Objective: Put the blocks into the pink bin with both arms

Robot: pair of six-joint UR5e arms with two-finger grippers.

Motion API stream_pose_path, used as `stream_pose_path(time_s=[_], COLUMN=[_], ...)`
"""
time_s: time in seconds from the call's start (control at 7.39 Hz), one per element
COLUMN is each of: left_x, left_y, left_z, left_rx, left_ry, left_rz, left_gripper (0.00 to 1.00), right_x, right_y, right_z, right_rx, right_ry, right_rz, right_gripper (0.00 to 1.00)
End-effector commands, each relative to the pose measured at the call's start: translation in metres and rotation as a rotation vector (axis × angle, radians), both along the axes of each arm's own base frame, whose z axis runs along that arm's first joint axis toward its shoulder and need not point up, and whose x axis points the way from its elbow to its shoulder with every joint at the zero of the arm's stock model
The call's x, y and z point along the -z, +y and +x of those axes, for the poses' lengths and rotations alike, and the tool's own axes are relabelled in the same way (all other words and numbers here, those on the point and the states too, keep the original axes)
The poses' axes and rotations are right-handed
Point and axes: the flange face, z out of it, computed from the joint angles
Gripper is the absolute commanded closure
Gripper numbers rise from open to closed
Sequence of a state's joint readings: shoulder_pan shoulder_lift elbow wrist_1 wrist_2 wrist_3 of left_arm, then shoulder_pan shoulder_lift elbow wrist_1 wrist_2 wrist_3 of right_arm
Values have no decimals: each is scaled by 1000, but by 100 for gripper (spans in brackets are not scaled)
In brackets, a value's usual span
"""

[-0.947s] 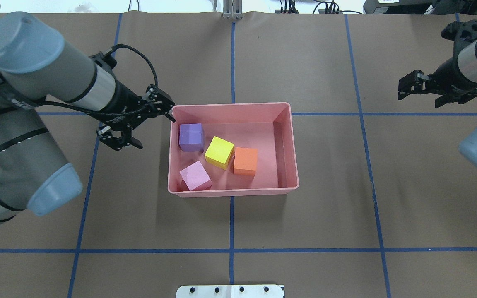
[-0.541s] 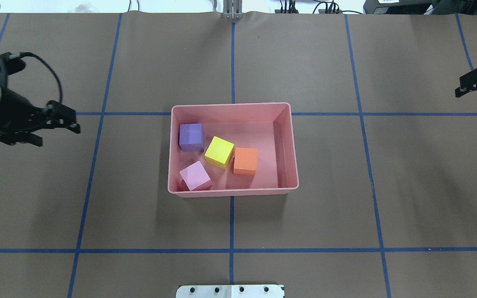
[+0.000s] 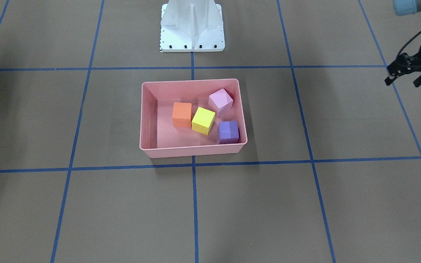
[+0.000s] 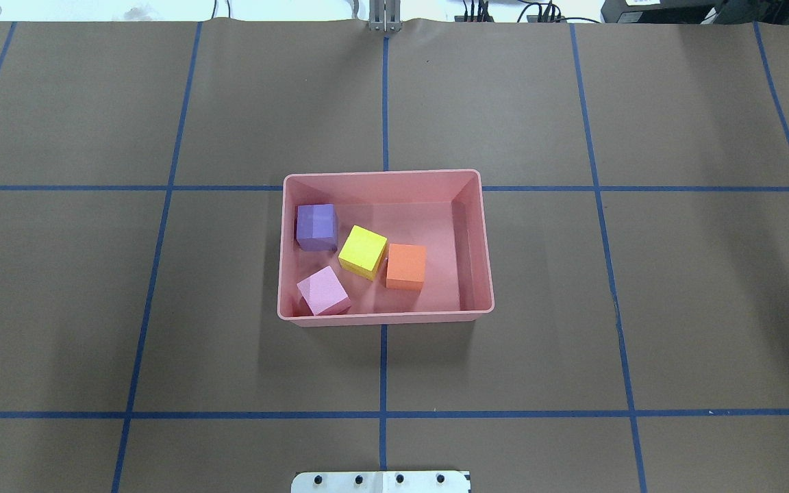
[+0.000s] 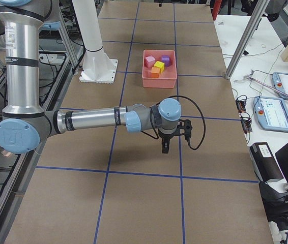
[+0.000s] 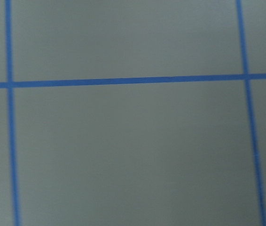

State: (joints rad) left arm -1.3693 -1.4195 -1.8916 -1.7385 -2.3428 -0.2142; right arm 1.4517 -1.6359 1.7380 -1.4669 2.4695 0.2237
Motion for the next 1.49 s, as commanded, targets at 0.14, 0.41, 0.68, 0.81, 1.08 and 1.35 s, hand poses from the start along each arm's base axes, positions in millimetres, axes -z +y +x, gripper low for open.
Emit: stream_pose_path(time_s=[0.14, 0.41, 0.68, 0.81, 1.08, 1.35], left_x=[-82, -88, -90, -91, -92, -94], left_y=[3, 3, 4, 4, 4, 6], left_z=[-66, -66, -66, -66, -67, -67], left_rx=[-74, -33, 5, 4, 7, 14], left_ry=[-41, -36, -31, -31, -34, -32], left_rz=[61, 4, -37, -40, -42, -56], left_gripper=[1, 1, 1, 1, 1, 1], right_x=[-7, -5, -7, -7, -10, -11], right_y=[12, 11, 9, 9, 9, 10], right_z=[6, 6, 11, 11, 12, 12], right_rx=[16, 14, 7, 6, 6, 6], right_ry=[-8, 4, 74, 77, 97, 97], right_rz=[19, 22, 45, 45, 48, 46], right_gripper=[0, 0, 0, 0, 0, 0])
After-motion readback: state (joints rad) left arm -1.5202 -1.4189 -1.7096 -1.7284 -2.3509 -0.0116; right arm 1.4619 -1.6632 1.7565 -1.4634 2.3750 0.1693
